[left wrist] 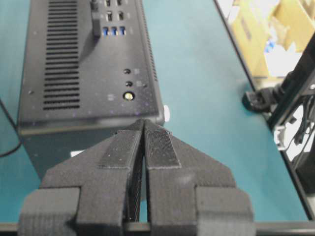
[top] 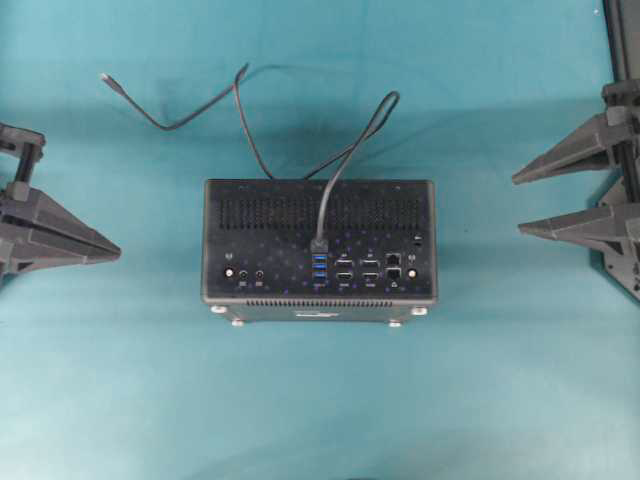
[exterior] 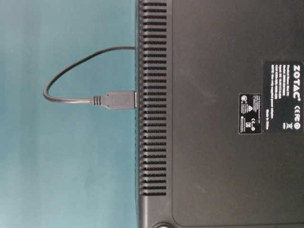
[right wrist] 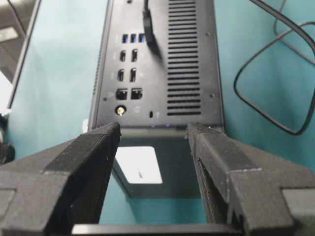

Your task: Insert the USB into the PC box with both arms.

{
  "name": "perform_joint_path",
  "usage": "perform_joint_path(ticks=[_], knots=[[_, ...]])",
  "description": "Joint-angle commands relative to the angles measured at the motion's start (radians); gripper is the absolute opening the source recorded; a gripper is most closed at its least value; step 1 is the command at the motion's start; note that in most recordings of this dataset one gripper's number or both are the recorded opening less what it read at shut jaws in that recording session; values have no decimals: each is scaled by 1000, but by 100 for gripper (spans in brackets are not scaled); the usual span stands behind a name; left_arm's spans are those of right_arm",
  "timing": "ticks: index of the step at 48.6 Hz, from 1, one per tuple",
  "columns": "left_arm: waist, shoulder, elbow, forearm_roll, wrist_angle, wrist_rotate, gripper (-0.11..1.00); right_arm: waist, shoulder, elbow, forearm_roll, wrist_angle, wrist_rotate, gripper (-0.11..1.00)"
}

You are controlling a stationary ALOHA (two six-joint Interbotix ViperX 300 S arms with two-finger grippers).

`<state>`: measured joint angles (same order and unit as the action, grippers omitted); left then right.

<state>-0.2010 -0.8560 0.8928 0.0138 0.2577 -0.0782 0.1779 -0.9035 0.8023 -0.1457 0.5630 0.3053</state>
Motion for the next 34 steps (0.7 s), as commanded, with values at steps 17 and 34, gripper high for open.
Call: perform_joint_path(ticks=[17, 34], knots=[[-5, -3, -25, 3, -23, 3, 0, 3, 3, -8, 0, -6, 8, 64], [-3, -5, -25, 3, -35, 8, 0, 3, 3, -8, 0, -8, 8, 64]])
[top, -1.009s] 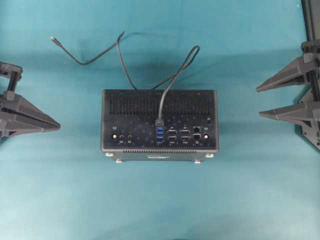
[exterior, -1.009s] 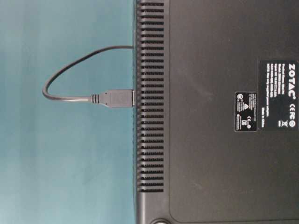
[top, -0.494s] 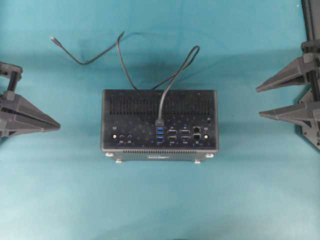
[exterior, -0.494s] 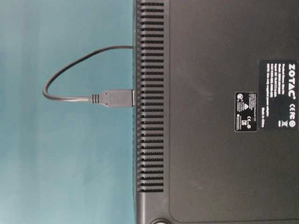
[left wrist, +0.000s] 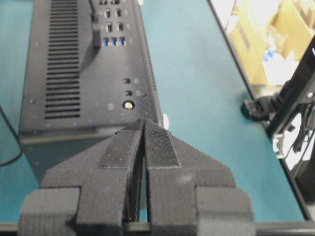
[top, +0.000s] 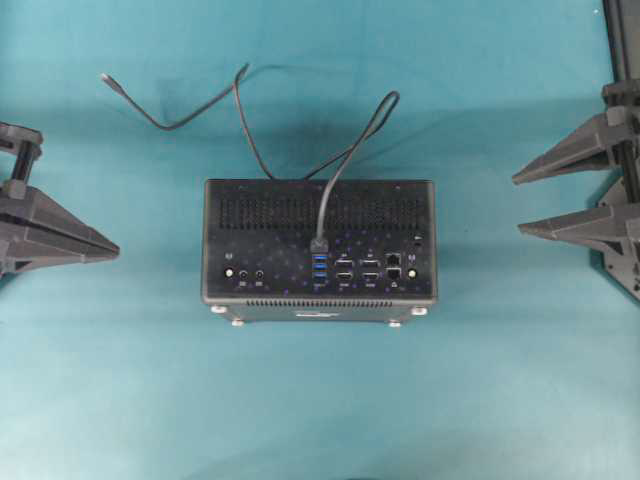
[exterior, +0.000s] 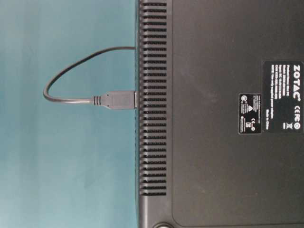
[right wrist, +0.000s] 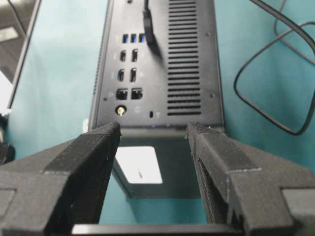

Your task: Insert the USB into the PC box with both arms.

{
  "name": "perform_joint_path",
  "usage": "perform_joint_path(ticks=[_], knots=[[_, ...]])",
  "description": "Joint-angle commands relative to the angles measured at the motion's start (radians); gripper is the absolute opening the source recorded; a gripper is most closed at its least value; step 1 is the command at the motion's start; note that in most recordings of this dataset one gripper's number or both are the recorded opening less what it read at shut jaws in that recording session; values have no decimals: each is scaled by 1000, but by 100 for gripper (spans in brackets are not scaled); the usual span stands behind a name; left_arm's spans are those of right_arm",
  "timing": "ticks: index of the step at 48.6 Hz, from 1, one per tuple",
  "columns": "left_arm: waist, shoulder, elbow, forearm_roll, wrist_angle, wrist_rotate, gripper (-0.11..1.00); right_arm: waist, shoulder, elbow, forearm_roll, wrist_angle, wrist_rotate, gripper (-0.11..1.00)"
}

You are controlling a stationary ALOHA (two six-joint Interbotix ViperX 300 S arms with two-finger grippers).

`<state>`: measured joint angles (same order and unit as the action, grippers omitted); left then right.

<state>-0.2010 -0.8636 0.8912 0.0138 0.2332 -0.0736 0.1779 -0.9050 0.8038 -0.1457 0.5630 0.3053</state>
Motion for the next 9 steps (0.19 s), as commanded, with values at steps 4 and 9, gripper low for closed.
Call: perform_joint_path(ticks=[4, 9], knots=[[-5, 3, -26, 6, -12, 5, 0, 3, 5, -9, 0, -8, 8, 64], [-3, 3, -26, 6, -12, 11, 0, 3, 5, -9, -2, -8, 8, 64]])
